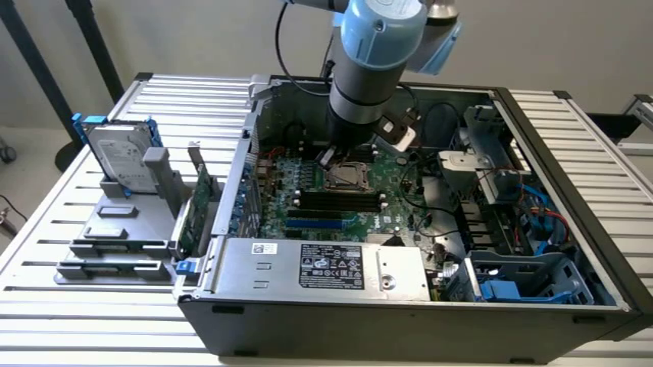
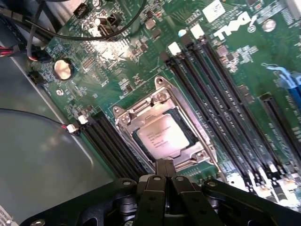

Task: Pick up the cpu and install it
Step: 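Install the first cpu locking lever, then install the second cpu locking lever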

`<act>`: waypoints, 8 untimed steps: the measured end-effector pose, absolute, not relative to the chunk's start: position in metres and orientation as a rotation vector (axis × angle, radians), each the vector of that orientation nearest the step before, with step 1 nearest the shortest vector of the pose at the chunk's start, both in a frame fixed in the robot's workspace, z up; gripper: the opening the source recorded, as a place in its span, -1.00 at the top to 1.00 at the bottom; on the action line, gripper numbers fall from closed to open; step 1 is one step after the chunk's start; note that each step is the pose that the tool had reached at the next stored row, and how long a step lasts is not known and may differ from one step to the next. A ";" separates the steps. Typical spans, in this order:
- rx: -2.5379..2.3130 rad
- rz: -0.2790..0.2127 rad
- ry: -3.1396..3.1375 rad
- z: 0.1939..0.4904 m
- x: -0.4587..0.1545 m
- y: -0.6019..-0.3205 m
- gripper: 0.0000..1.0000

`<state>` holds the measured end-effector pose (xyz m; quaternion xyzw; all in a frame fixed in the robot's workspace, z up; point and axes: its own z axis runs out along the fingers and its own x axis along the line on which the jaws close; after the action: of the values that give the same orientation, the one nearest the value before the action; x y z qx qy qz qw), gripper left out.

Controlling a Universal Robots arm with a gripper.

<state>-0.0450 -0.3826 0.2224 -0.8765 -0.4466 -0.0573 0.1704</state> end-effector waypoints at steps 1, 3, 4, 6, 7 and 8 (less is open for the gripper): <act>-2.490 -0.162 -1.269 0.224 -0.046 -0.385 0.79; -2.490 -0.162 -1.269 0.229 -0.048 -0.391 0.79; -2.490 -0.163 -1.269 0.231 -0.049 -0.394 0.79; -2.490 -0.163 -1.269 0.236 -0.050 -0.399 0.79; -2.490 -0.162 -1.269 0.238 -0.051 -0.402 0.79; -2.490 -0.163 -1.269 0.241 -0.051 -0.405 0.79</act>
<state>-0.0513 -0.4051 0.2410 -0.8765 -0.4466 -0.0572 0.1704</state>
